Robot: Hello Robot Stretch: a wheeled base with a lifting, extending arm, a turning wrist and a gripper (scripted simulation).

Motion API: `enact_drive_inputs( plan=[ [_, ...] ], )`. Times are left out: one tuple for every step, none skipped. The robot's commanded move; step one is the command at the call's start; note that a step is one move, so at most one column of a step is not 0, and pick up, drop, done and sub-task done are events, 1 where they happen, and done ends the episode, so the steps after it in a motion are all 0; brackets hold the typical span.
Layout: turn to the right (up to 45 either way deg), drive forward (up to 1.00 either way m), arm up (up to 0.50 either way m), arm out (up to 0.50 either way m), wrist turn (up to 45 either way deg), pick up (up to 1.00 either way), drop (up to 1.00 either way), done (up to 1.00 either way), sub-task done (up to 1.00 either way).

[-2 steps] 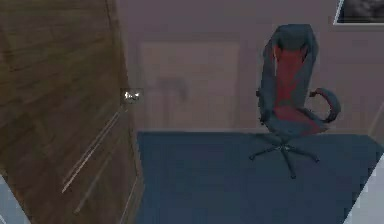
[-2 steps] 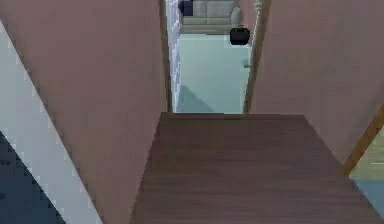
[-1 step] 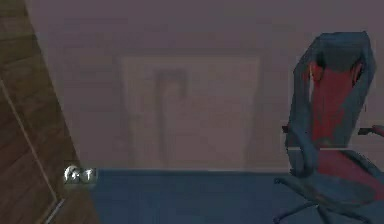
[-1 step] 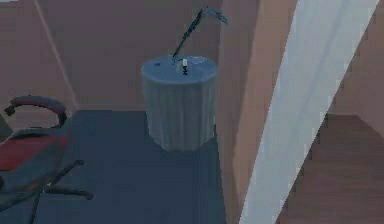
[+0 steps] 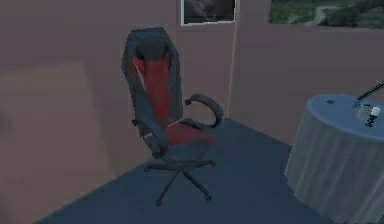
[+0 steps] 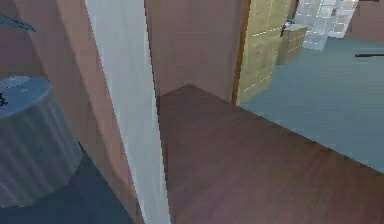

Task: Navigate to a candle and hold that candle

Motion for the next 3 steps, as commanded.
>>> enact_drive_inputs(
  plan=[
    [0.0,0.45,0.00,0.00,0.0,0.00,0.00,0.00,0.00],
    [45.0,0.00,0.00,0.00,0.0,0.00,0.00,0.00,0.00],
    [27.0,0.00,0.00,0.00,0.0,0.00,0.00,0.00,0.00]
  ],
)
